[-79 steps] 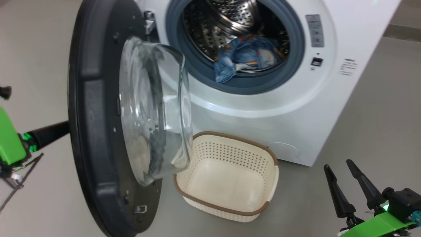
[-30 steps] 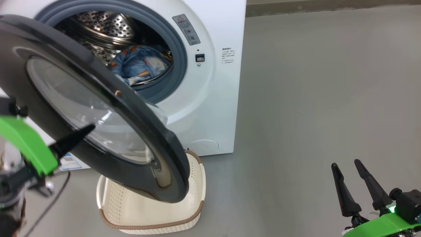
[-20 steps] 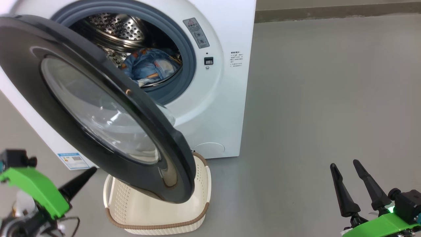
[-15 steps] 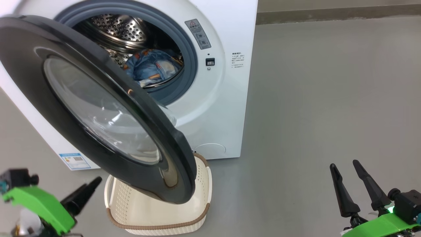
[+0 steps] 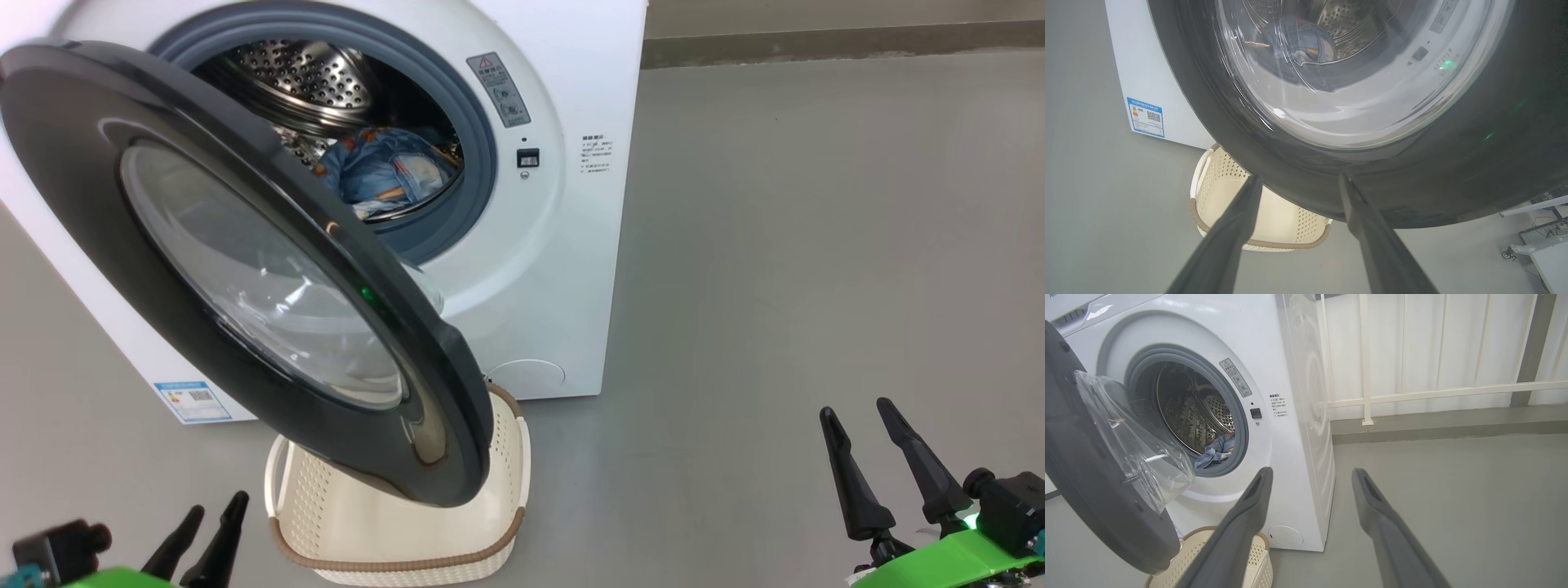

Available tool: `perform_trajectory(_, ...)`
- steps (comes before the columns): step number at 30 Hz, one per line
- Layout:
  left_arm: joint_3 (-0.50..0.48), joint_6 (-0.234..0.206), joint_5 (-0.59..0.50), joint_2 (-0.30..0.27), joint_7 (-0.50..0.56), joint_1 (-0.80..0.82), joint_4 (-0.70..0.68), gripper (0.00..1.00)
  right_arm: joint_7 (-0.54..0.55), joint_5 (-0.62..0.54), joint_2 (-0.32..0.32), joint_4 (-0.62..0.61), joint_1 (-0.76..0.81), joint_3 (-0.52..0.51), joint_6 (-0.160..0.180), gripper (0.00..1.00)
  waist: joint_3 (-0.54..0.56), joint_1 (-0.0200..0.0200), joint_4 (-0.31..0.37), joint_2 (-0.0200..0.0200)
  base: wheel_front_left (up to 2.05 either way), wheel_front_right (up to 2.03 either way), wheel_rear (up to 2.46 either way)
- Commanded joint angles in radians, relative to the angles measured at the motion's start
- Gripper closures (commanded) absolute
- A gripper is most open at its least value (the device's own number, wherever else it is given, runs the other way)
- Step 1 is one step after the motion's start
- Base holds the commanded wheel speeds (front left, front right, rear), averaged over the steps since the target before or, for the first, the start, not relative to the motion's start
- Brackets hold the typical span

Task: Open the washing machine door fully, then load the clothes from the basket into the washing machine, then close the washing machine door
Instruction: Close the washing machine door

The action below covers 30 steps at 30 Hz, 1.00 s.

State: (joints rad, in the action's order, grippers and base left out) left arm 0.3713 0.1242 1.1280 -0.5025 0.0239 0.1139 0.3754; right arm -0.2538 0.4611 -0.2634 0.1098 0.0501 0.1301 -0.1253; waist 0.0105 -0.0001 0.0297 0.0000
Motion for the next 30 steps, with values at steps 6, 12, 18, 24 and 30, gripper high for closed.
perform_trajectory(6,0.036,0.007,-0.120,-0.036,-0.232,0.029,0.056,0.00,-0.008,-0.017,-0.023,-0.016,-0.014,0.016,-0.005,0.00,-0.002,0.0001,-0.003,0.0000,0.00,0.00,0.00)
perform_trajectory(12,-0.002,0.007,-0.273,-0.013,-0.284,0.047,0.093,0.00,-0.008,-0.018,-0.021,-0.014,-0.011,0.010,-0.005,0.00,-0.002,0.0001,-0.008,0.0000,0.00,0.00,0.00)
perform_trajectory(18,-0.165,0.000,-0.515,0.062,-0.285,0.000,0.004,0.00,-0.008,-0.019,-0.020,-0.009,-0.008,0.004,-0.005,0.00,-0.002,0.0001,-0.013,0.0000,0.00,0.00,0.00)
perform_trajectory(24,-0.291,0.002,-0.683,0.140,-0.285,-0.051,-0.091,0.00,-0.008,-0.020,-0.021,-0.005,-0.008,0.003,-0.005,0.00,0.000,0.0001,-0.013,0.0000,0.00,0.00,0.00)
perform_trajectory(30,-0.364,0.006,-0.792,0.197,-0.286,-0.095,-0.159,0.00,-0.008,-0.022,-0.018,-0.004,0.000,-0.004,-0.005,0.00,0.005,0.0001,-0.010,0.0000,0.00,0.00,0.00)
